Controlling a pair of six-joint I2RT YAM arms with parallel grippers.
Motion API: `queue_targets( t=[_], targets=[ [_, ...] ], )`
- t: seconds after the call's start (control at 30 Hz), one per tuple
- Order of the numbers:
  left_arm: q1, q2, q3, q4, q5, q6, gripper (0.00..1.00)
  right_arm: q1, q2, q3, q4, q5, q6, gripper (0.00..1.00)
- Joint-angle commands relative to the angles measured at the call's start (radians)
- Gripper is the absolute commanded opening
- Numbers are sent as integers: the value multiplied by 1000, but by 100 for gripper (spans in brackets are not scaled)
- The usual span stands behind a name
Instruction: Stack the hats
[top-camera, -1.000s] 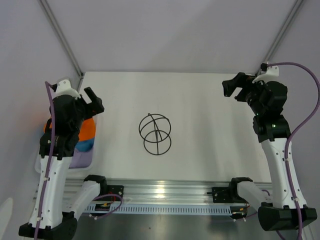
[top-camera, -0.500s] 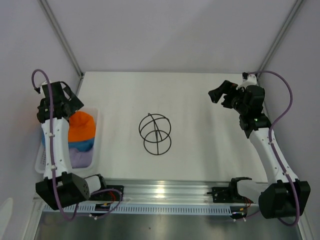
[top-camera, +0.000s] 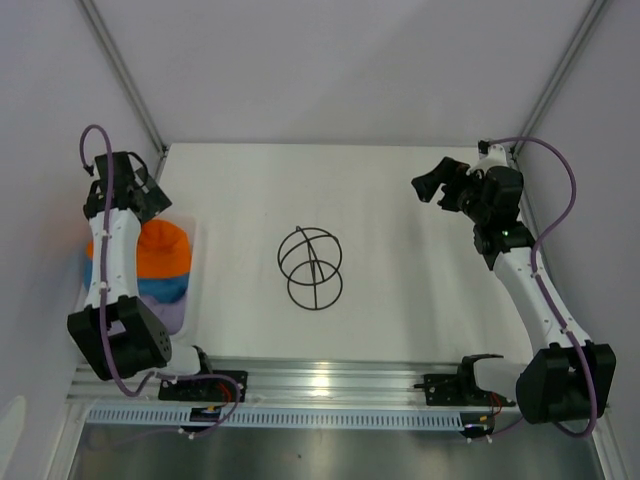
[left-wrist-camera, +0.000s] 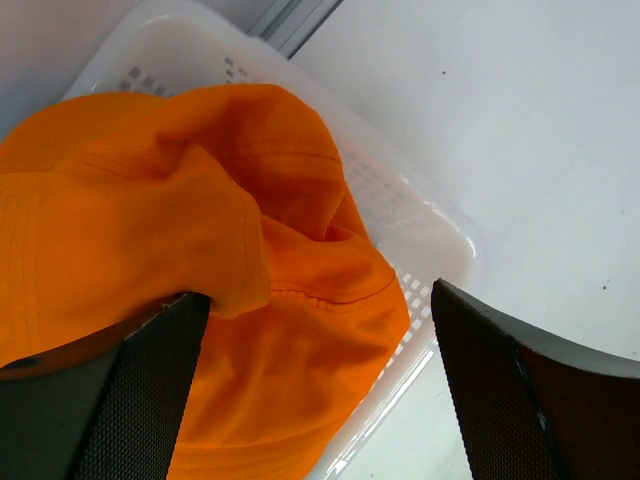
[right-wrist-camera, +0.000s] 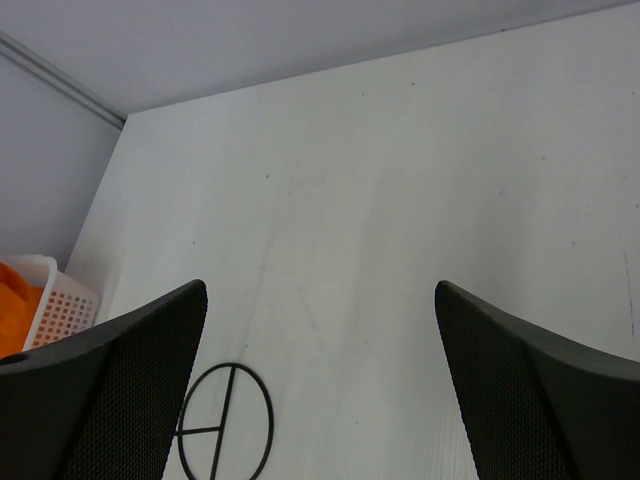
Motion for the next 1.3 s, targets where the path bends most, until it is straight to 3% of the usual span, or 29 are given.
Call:
queue_targets(
  t=[0.0, 0.13, 0.23, 0.4, 0.5, 0.57, 0.8, 0.93, 1.27],
  targets=[
    [-42, 82, 82, 30, -43, 50, 94, 5, 9, 8, 62, -3, -20, 100],
    [-110, 168, 88, 8, -218, 69, 93, 5, 25, 8, 57, 5, -21, 99],
    [-139, 234, 99, -42, -344, 58, 83, 5, 37, 9, 59, -1, -20, 100],
    [-156, 253, 84, -32, -371, 67, 59, 5, 43, 9, 60, 3, -20, 99],
    [-156, 251, 90, -33, -381, 69, 35, 5, 41, 9, 60, 2, -15, 100],
    [-154, 238, 109, -53, -387, 59, 3, 5, 38, 9, 60, 0, -14, 100],
    [-182, 20, 182, -142, -303, 62, 1, 6, 14, 12, 53, -15, -9, 99],
    [-255, -110, 292, -207, -240, 67, 1, 8, -5, 11, 54, -37, 9, 100],
    [-689, -229, 432, -250, -128, -11, 1, 13, -120, 12, -58, -15, -2, 100]
  ],
)
